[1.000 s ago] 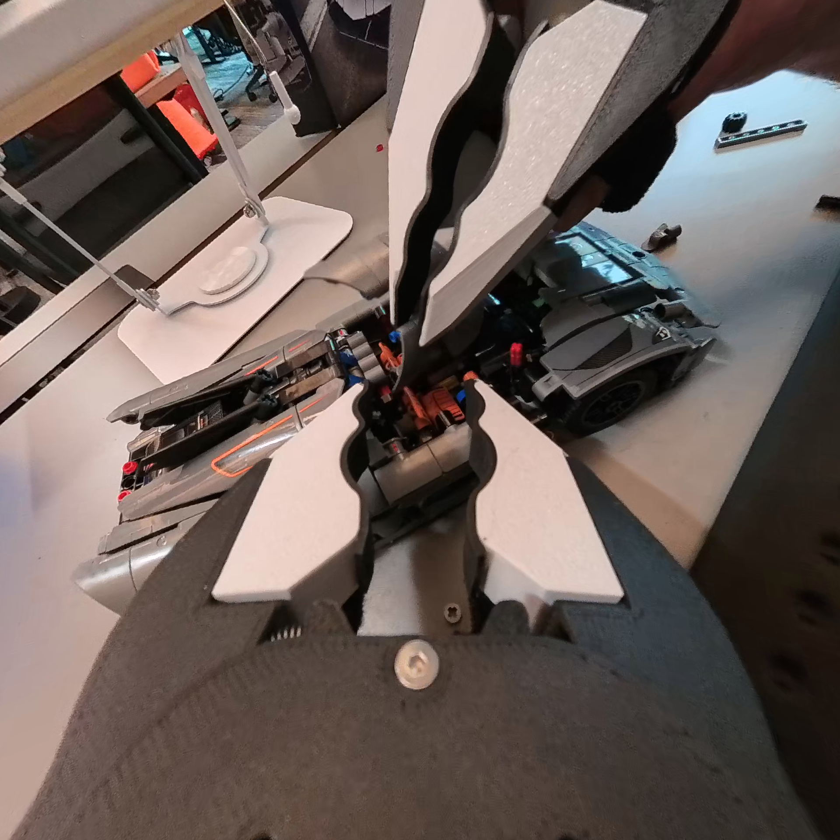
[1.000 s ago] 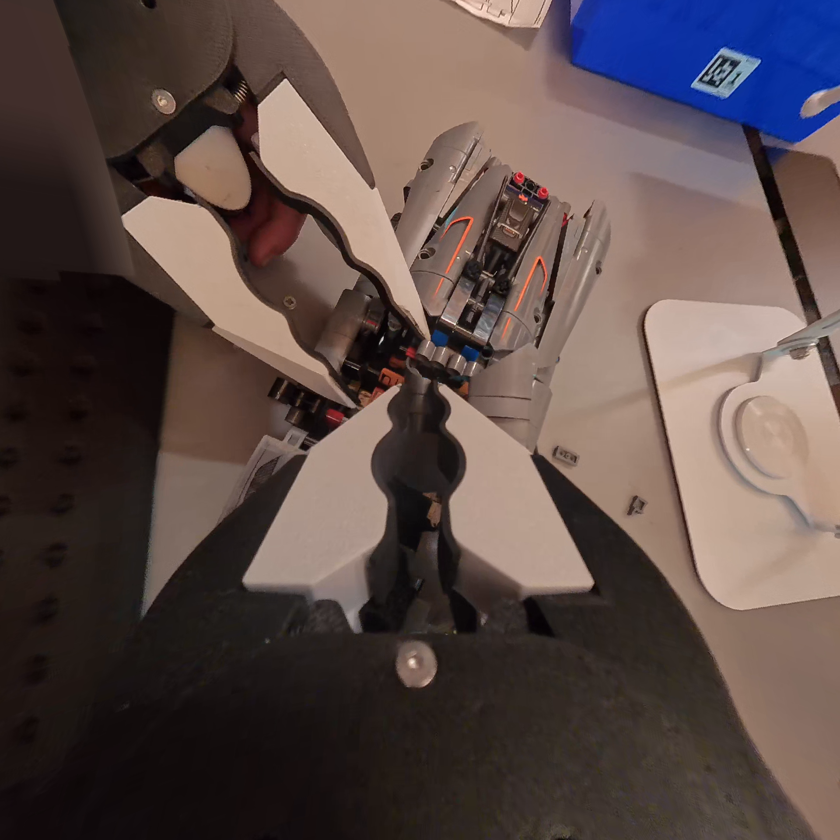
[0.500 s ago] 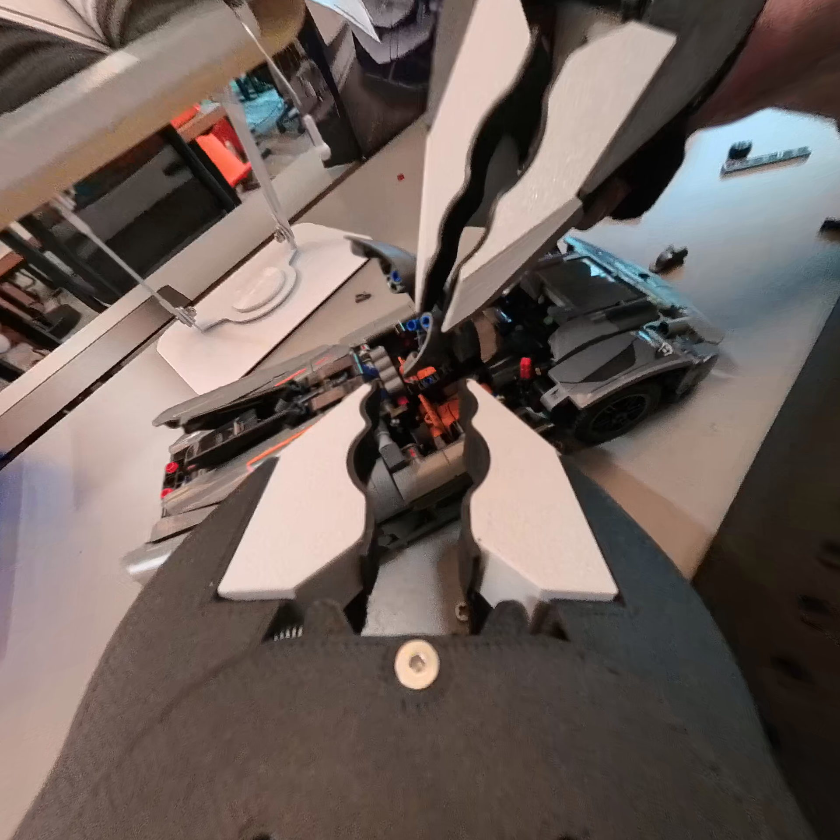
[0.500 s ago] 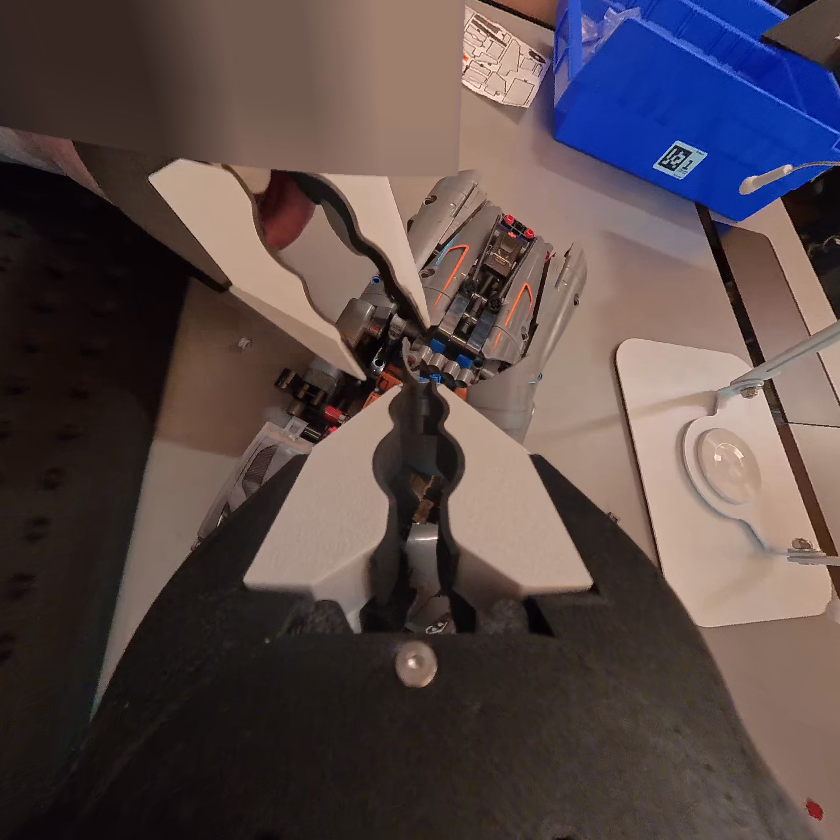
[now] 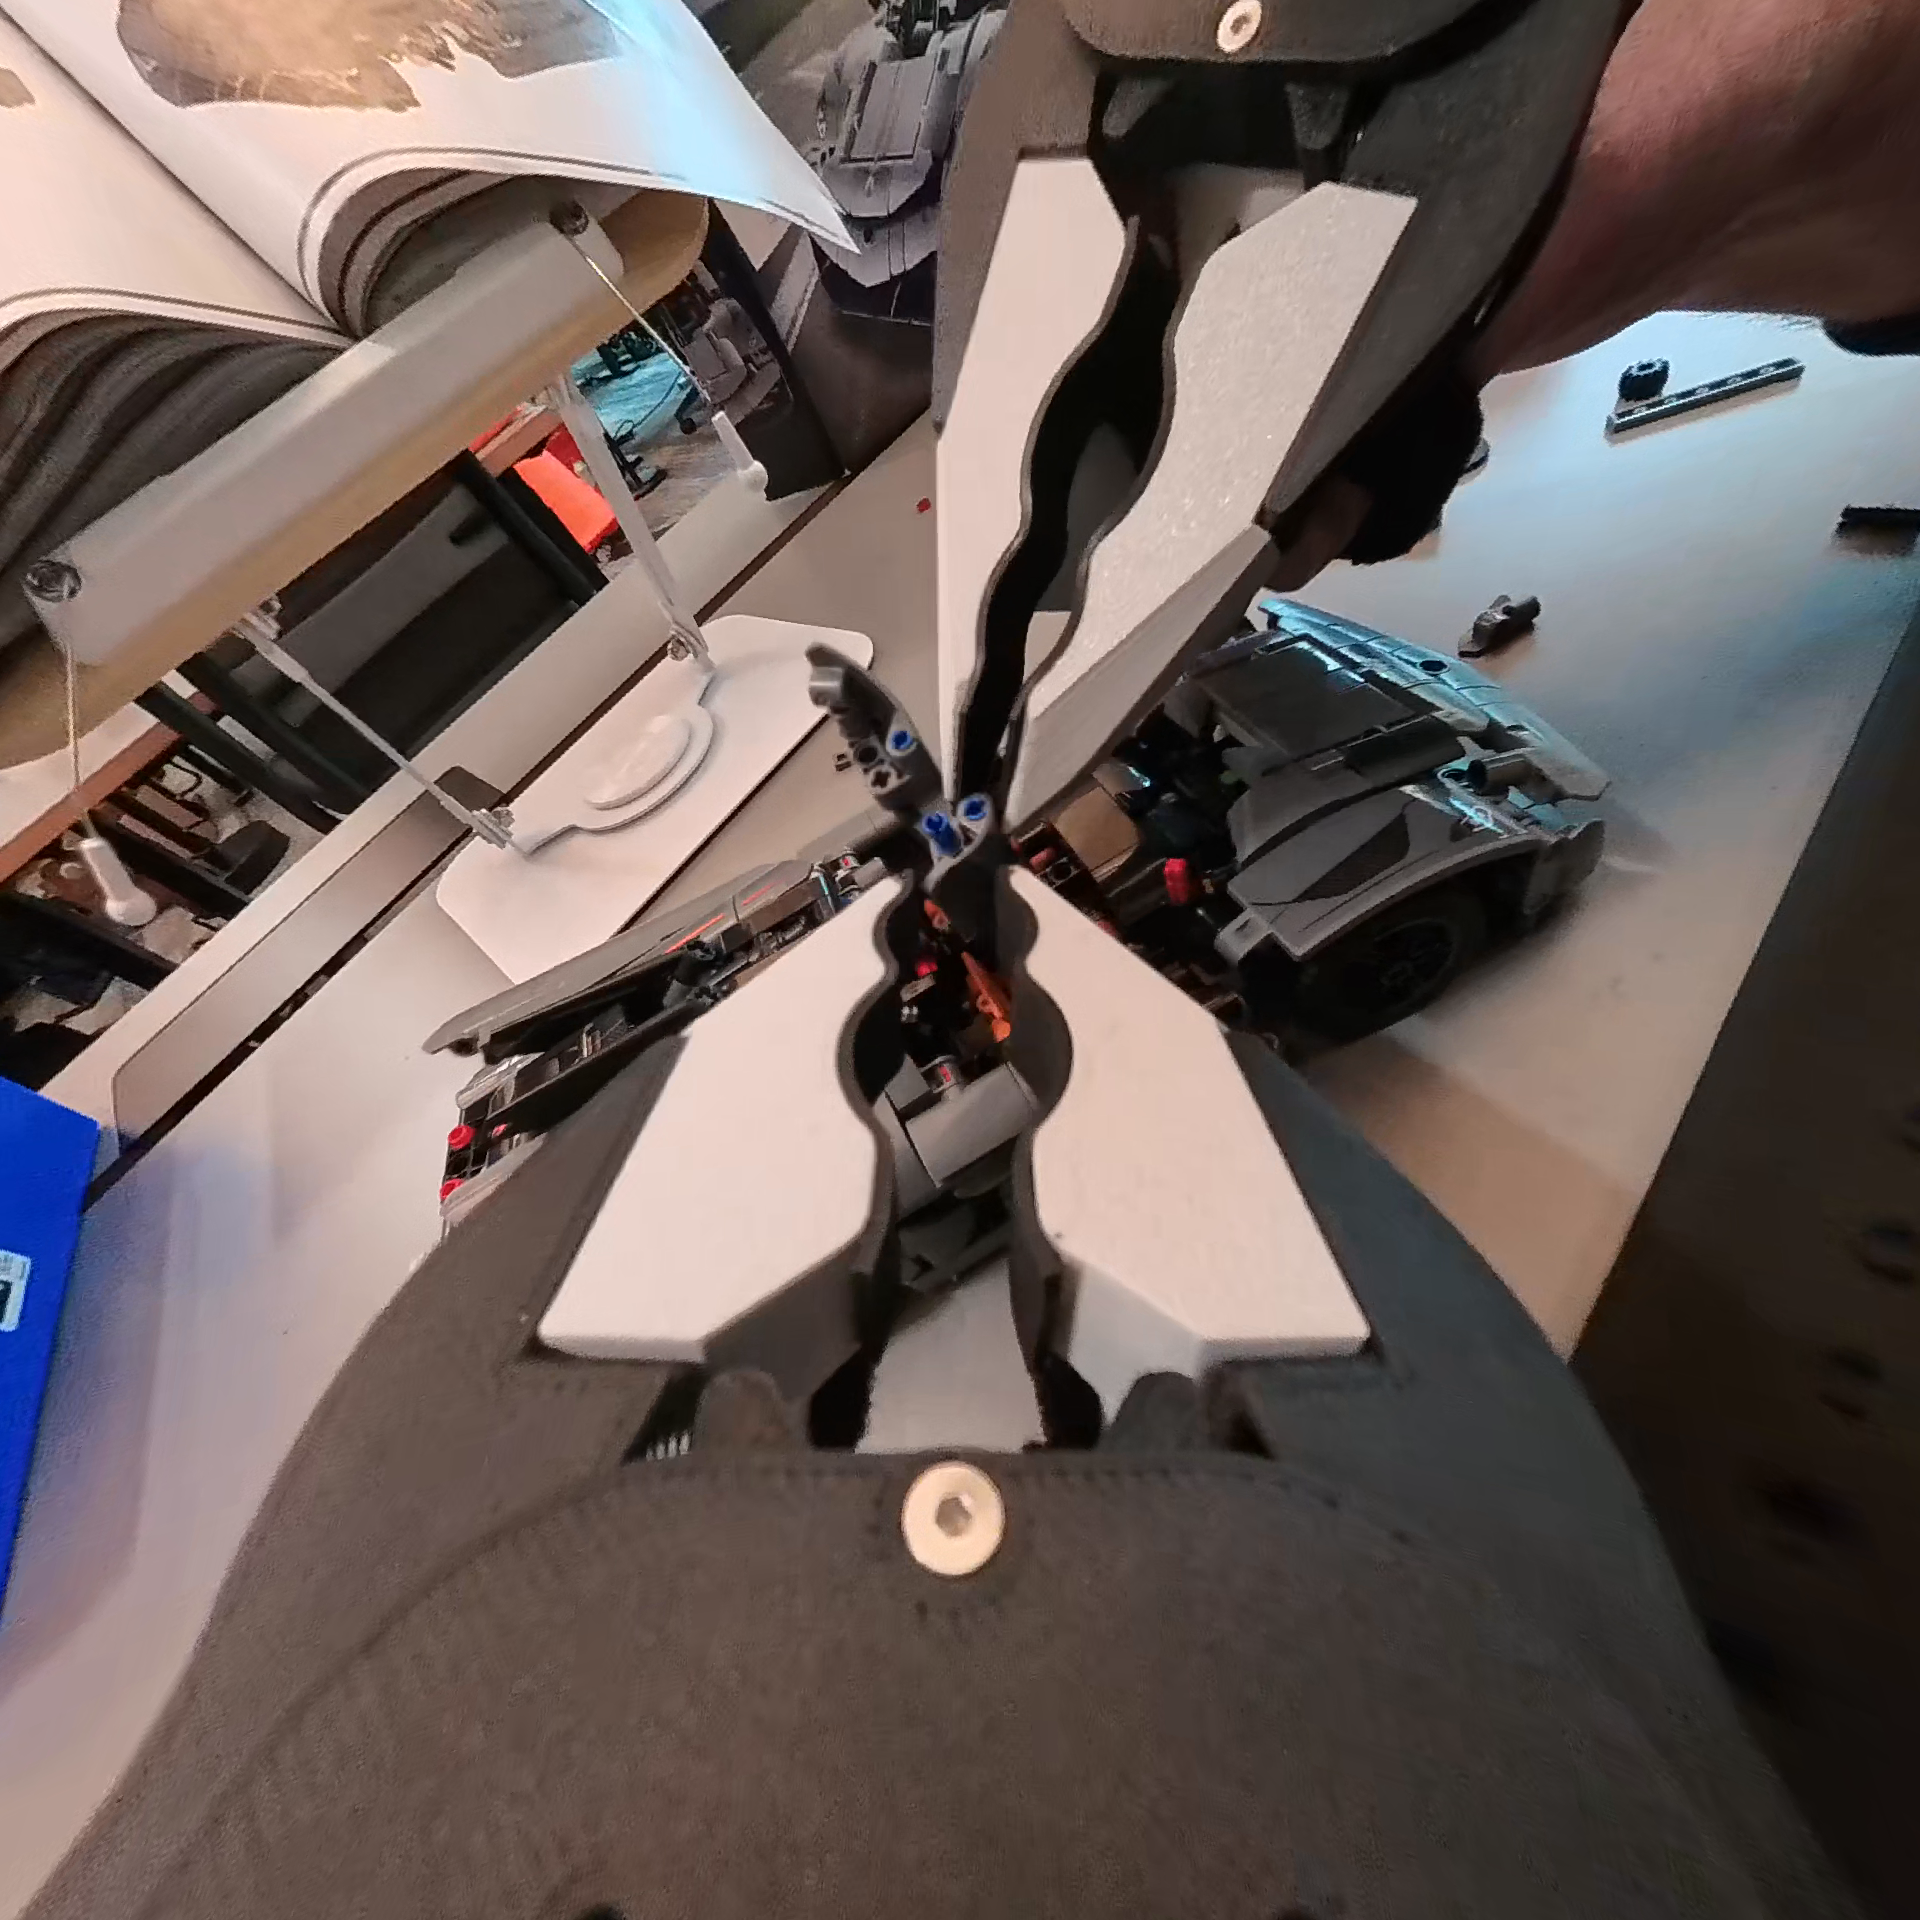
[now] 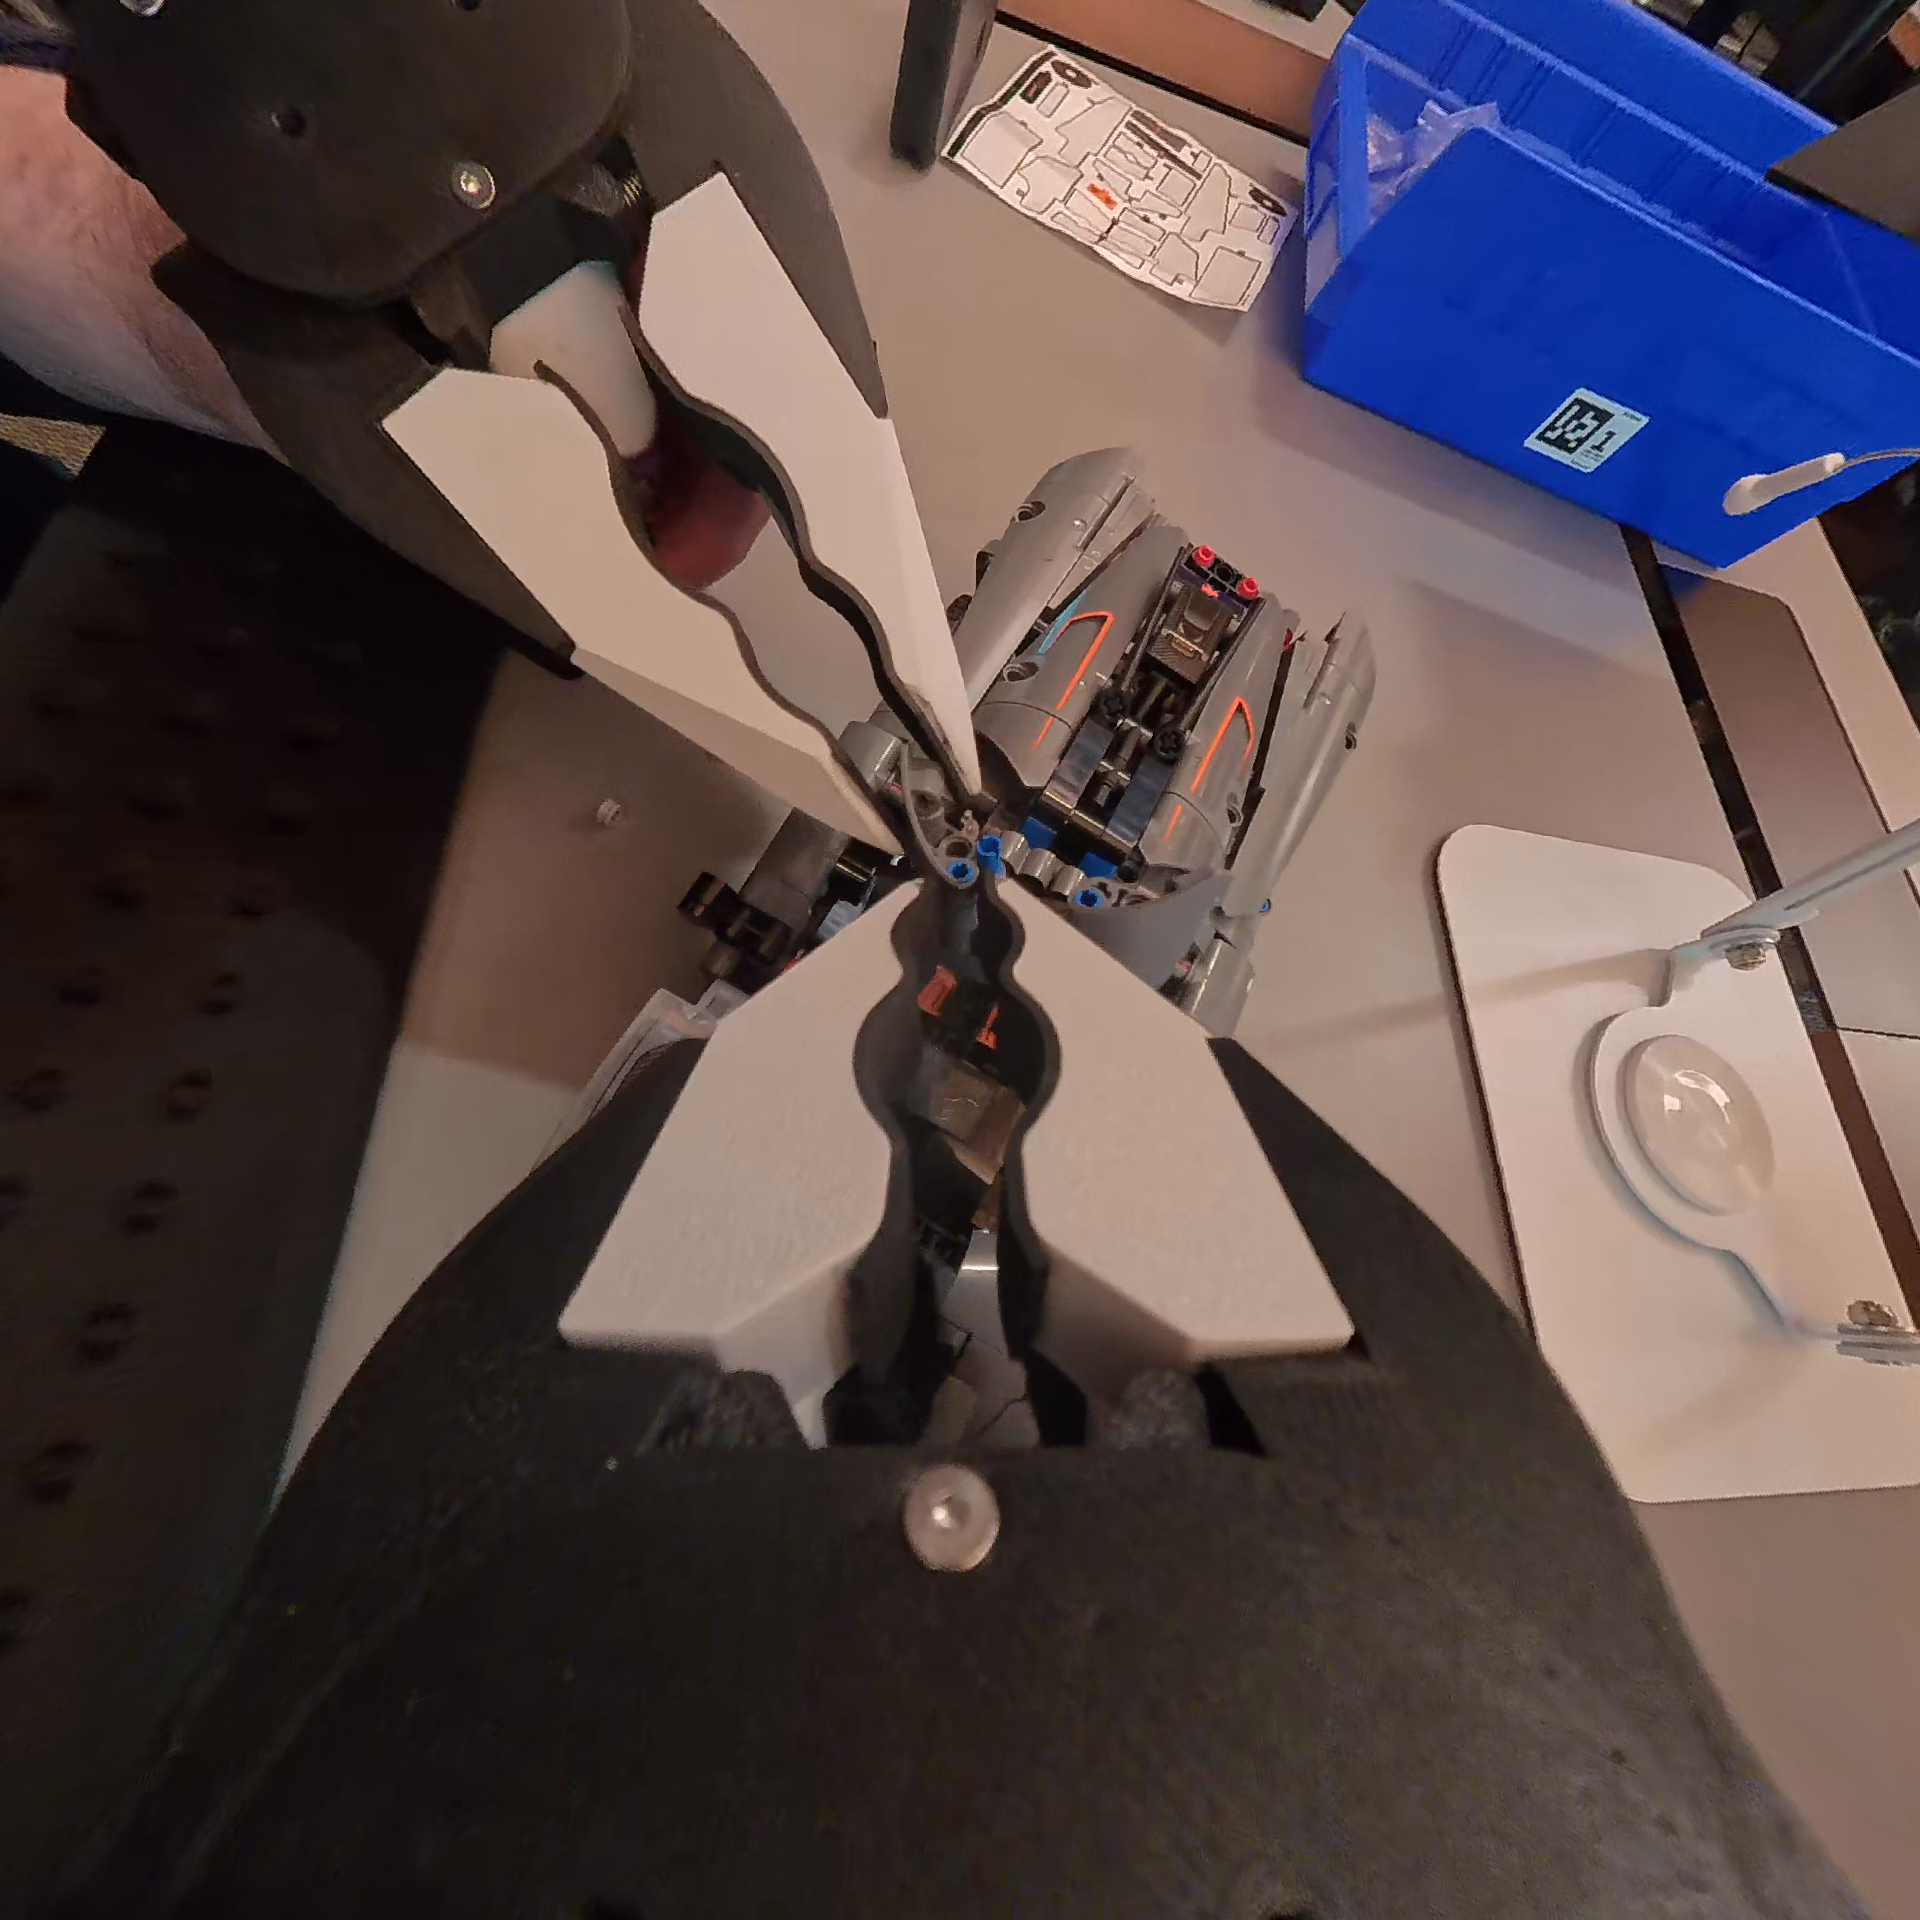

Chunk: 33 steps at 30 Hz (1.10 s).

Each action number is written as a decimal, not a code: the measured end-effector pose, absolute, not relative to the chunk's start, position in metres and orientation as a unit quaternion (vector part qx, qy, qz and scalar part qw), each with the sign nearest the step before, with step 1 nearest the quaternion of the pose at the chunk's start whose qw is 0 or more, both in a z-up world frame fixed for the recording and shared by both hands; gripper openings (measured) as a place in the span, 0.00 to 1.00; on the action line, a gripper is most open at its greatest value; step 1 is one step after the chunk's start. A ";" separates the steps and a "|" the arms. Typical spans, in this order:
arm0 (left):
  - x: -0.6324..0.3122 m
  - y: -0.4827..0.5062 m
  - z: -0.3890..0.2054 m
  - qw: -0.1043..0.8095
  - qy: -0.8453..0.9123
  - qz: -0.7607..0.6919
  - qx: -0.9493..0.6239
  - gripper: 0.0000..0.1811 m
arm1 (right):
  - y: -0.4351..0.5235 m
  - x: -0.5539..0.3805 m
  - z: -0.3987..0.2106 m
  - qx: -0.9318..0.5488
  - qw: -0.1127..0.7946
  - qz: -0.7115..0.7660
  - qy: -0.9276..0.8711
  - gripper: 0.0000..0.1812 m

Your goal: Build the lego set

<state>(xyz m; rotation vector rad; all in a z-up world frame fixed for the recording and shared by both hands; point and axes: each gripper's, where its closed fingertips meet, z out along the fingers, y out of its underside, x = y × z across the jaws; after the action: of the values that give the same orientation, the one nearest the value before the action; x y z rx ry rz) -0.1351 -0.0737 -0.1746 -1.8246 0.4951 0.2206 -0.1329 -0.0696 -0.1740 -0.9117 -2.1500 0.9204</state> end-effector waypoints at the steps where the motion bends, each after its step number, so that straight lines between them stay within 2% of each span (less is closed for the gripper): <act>1: -0.135 -0.074 -0.174 0.582 0.210 0.088 -0.781 0.06 | -0.069 -0.133 -0.174 -0.346 0.310 0.349 -0.814 0.02; 10: -0.133 -0.075 -0.170 0.600 0.181 0.009 -0.779 0.05 | -0.070 -0.134 -0.170 -0.355 0.307 0.371 -0.801 0.04; 19: -0.137 -0.076 -0.159 0.624 0.141 -0.044 -0.767 0.04 | -0.069 -0.136 -0.172 -0.379 0.321 0.349 -0.794 0.14; 26: -0.141 -0.075 -0.150 0.642 0.095 -0.094 -0.755 0.04 | -0.075 -0.147 -0.173 -0.394 0.389 0.306 -0.774 0.23; 33: -0.145 -0.073 -0.144 0.654 0.052 -0.143 -0.741 0.03 | -0.073 -0.154 -0.170 -0.405 0.424 0.283 -0.759 0.21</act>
<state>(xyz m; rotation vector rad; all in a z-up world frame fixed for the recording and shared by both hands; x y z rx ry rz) -0.1445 -0.0735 -0.1441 -1.6806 0.1188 -0.3233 -0.1535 -0.0732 -0.1698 -1.0132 -1.9002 0.7077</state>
